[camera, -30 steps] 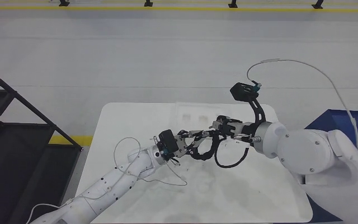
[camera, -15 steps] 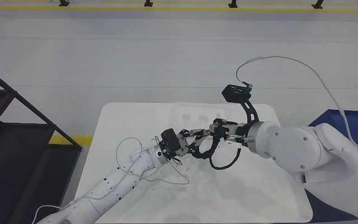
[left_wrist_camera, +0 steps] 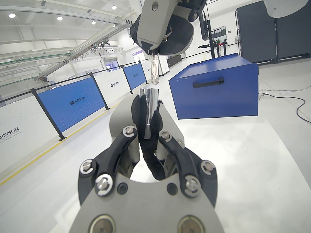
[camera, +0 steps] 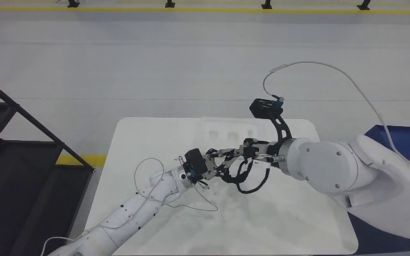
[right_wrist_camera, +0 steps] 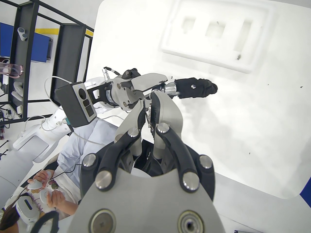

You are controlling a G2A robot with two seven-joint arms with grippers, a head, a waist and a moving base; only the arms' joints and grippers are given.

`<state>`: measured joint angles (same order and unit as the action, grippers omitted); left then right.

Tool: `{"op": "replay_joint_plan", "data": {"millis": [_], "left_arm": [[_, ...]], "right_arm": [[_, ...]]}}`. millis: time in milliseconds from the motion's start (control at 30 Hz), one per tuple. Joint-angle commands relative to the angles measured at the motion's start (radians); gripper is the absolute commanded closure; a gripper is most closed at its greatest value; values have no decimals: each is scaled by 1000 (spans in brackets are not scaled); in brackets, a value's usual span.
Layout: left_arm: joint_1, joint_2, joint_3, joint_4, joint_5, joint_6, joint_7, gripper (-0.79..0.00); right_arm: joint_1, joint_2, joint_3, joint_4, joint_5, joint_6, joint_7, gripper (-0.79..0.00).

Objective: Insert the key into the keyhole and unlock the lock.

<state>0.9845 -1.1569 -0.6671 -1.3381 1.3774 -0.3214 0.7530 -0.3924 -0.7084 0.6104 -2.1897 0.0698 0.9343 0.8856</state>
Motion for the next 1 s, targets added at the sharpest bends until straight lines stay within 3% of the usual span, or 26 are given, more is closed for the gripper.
{"op": "replay_joint_plan", "data": {"millis": [0, 467, 967], "left_arm": [[3, -2, -4, 0, 3, -4, 1, 0], [21, -16, -35, 4, 21, -53, -2, 0], [27, -22, -48, 13, 21, -69, 8, 0]], "right_arm": [[15, 2, -17, -1, 3, 8, -8, 0], [92, 9, -94, -2, 36, 42, -42, 0], [97, 8, -97, 3, 40, 47, -47, 0]]}}
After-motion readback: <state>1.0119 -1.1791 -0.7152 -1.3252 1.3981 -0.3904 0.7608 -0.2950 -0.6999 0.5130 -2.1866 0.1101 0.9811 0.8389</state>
